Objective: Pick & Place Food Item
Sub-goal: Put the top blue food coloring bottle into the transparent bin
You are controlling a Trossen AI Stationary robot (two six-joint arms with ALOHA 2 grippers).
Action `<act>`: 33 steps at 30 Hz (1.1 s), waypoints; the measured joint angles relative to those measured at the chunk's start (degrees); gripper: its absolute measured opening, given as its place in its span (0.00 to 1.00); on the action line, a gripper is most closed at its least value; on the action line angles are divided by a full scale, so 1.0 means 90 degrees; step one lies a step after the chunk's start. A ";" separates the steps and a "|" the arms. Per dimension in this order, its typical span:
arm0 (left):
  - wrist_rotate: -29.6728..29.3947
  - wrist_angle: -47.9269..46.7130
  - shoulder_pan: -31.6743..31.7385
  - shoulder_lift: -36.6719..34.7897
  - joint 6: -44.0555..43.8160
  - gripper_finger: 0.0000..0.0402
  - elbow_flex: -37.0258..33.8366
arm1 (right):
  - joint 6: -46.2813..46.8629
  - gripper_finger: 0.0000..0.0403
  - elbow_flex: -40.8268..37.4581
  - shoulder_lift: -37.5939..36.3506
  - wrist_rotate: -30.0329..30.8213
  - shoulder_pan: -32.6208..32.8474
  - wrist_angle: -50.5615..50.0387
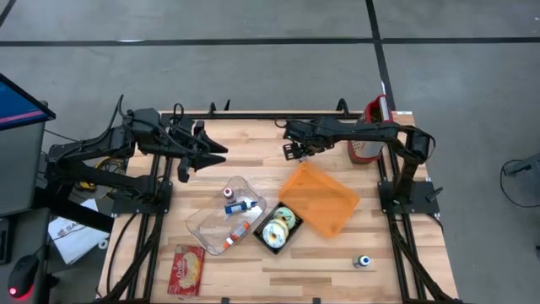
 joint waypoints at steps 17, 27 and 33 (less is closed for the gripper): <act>-0.0035 -0.0008 0.0000 0.0000 -0.0144 0.37 0.0000 | -0.0153 0.25 0.0005 -0.0007 0.0140 0.0024 0.0051; -0.0035 -0.0608 0.0000 -0.0002 -0.0088 0.37 0.0002 | -0.0087 0.25 0.0853 -0.0527 0.0400 0.1008 0.0213; -0.0085 -0.1279 0.0000 -0.0034 0.0072 0.37 0.0002 | 0.0569 0.25 0.1321 -0.0649 0.0454 0.2585 0.1351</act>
